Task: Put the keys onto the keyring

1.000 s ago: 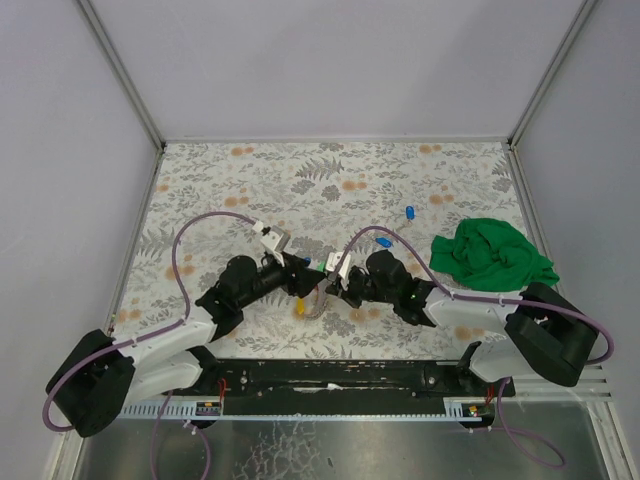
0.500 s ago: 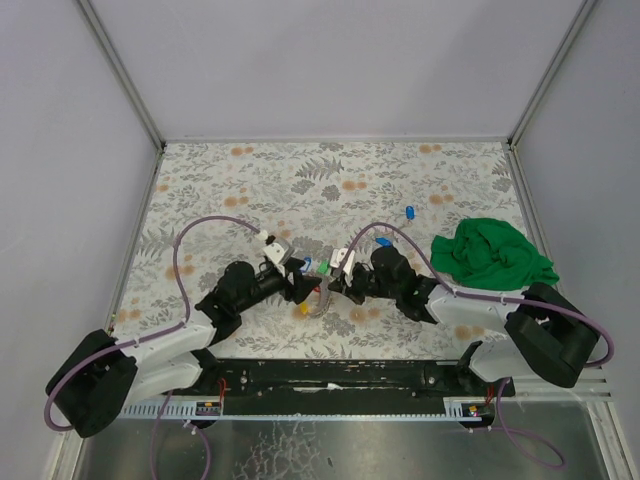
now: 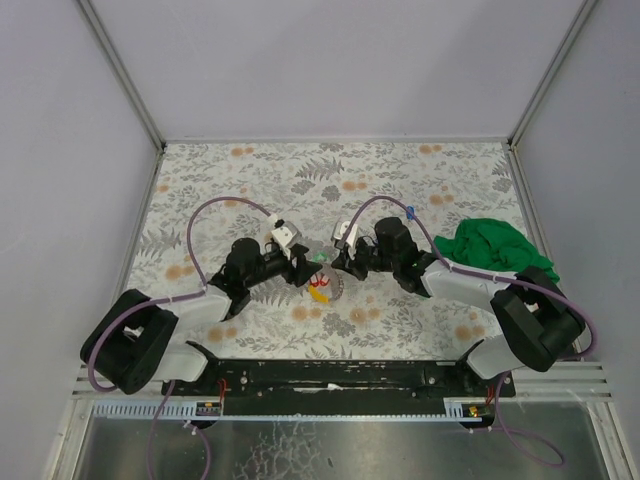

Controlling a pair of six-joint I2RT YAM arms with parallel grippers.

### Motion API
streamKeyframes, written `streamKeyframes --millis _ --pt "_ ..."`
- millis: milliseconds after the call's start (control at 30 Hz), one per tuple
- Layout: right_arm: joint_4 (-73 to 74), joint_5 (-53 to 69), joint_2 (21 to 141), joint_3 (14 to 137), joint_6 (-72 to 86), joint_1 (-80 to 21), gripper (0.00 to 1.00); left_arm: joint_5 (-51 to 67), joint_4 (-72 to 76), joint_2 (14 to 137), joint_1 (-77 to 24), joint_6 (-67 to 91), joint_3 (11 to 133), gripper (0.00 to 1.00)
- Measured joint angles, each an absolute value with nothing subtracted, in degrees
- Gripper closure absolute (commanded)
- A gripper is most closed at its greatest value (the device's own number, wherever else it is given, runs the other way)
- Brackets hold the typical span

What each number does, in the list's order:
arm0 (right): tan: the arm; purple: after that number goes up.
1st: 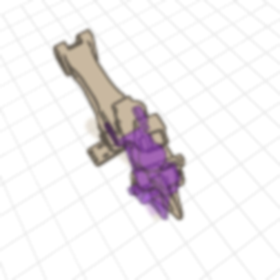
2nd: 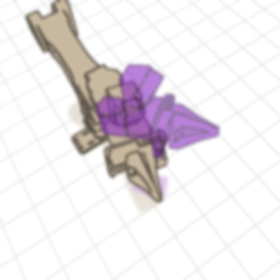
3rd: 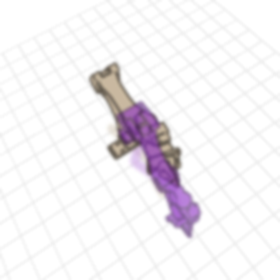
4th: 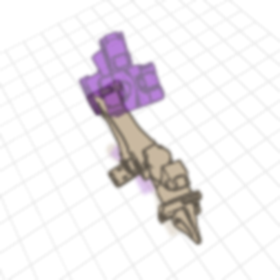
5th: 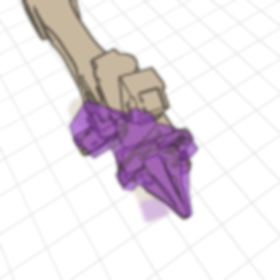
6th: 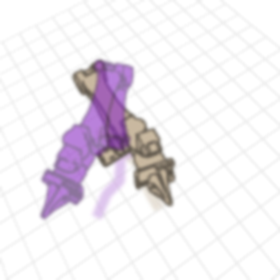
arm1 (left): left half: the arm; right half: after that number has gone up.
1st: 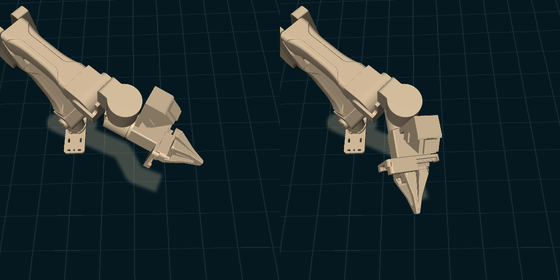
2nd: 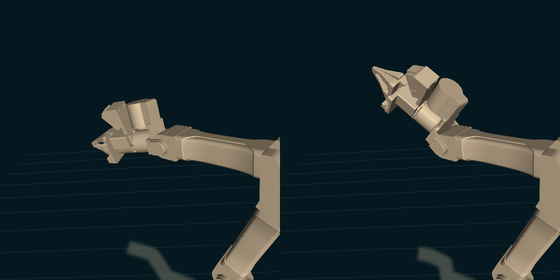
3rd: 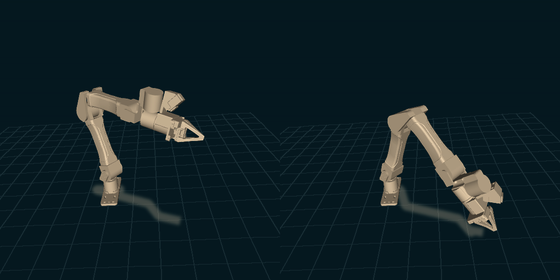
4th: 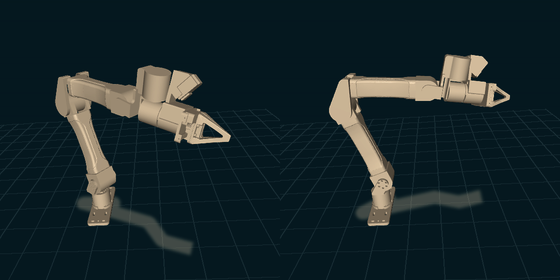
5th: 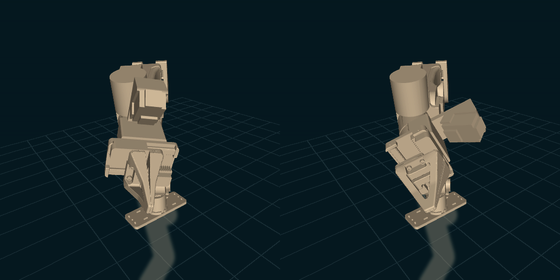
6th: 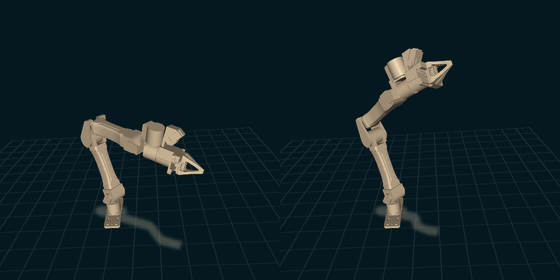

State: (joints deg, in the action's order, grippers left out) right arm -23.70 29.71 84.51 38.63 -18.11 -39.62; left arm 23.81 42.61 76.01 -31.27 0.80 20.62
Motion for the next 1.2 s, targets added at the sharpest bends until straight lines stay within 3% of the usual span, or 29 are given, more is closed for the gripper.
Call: streamKeyframes --millis 200,867,1200 --pt "-21.9 32.4 84.8 40.2 -19.1 -39.0 1.0 31.1 44.8 77.8 -29.9 -2.8 21.1 0.5" --pt "-20.8 37.8 84.8 40.2 -19.1 -38.9 1.0 44.0 45.7 84.6 -28.8 -12.4 21.9 0.62" --pt "-19.7 39.5 85.3 40.2 -19.1 -38.9 1.0 49.2 46.5 84.8 -27.7 -13.8 23.0 0.73"
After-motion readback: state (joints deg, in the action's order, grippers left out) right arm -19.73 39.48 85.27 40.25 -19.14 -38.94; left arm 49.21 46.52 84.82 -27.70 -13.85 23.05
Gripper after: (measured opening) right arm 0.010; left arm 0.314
